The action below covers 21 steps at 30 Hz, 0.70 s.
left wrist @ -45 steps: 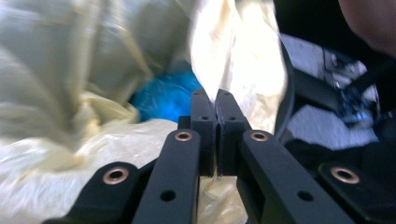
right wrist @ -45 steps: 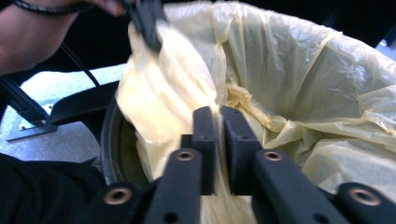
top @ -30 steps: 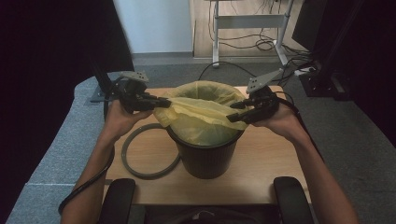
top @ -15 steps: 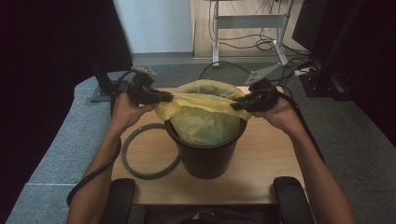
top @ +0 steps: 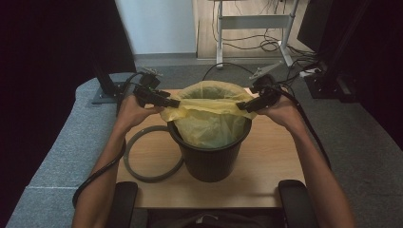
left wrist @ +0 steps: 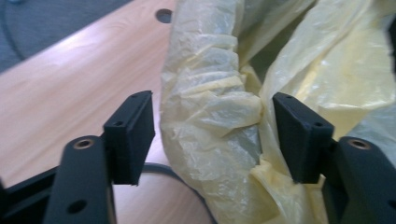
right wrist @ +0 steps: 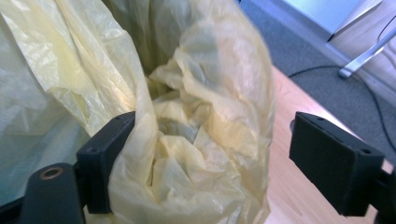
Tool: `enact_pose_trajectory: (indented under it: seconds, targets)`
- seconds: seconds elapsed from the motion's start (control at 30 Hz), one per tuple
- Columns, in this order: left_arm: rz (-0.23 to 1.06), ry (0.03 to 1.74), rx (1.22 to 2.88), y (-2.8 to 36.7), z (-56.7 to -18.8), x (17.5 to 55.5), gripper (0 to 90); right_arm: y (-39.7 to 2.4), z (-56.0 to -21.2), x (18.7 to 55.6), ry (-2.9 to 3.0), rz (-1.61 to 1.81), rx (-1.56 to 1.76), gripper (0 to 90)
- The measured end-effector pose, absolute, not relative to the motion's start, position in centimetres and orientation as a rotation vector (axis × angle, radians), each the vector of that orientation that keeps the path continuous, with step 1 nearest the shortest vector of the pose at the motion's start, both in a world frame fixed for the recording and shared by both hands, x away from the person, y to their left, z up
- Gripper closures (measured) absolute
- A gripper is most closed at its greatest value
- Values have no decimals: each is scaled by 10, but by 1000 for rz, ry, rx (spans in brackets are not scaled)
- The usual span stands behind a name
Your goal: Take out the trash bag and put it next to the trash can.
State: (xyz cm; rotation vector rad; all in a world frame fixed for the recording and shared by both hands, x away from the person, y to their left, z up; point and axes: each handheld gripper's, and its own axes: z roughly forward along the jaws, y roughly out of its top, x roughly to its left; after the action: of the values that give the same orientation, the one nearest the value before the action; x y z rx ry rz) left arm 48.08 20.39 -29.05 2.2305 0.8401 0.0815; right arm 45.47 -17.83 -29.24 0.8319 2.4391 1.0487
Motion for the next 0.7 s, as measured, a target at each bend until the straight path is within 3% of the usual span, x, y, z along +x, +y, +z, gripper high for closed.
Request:
enact_pose_trajectory:
  seconds: [0.03,0.07,0.1,0.13,0.27,0.3,0.43,0.57,0.7]
  targets:
    - [53,835,2228,204,-291,481,368,-178,-295,456,2455,1043,837,209]
    - [24,814,2234,202,-292,480,445,-177,-299,457,2490,1033,823,338]
    - [24,814,2234,202,-292,480,487,-177,-299,457,2490,1033,823,338]
    - [19,801,2244,201,-291,478,532,-175,-300,455,2524,1057,786,502]
    - [84,788,2290,193,-284,470,627,-172,-297,450,2512,1030,735,577]
    - [134,793,2298,190,-279,465,655,-171,-293,446,2473,1018,712,660]
    - [205,780,2283,188,-269,458,699,-171,-285,441,2436,1018,674,738]
    - [267,728,2263,182,-258,449,835,-170,-277,435,2451,1055,640,793]
    - [212,628,2232,175,-254,445,857,-171,-273,432,2469,1153,624,796]
